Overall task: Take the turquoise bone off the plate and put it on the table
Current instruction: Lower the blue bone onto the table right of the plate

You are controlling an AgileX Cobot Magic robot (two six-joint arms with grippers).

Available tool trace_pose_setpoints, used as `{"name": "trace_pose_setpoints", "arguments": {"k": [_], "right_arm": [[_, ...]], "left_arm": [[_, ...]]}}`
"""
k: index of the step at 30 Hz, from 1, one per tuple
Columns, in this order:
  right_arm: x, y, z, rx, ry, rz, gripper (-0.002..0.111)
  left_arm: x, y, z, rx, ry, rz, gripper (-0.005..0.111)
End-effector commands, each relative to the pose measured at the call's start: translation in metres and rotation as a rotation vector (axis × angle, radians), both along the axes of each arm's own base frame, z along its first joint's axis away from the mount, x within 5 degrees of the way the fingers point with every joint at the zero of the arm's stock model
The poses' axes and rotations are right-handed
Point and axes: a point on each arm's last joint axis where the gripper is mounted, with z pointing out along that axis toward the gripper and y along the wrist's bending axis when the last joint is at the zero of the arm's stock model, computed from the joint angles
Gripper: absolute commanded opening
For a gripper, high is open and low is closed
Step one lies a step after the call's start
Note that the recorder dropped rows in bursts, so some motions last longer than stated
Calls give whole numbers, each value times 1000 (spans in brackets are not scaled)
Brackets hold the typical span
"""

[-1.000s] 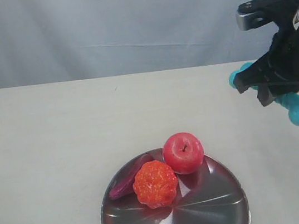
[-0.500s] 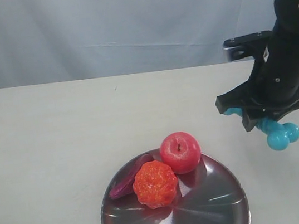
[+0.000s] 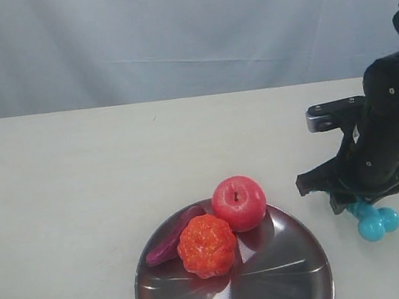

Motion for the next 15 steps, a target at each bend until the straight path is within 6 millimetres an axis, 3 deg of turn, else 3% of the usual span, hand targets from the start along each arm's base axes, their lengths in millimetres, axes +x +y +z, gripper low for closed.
{"name": "trace_pose_setpoints", "arguments": {"k": [1,15], "right_arm": [[-1,-2,-10,-6,-48,3,0],[-5,-1,-15,-12,-54,22,0]], "left_arm": [[0,0,-1,-1,-1,-5,0],[0,0,-1,-1,-1,-5,0]]}}
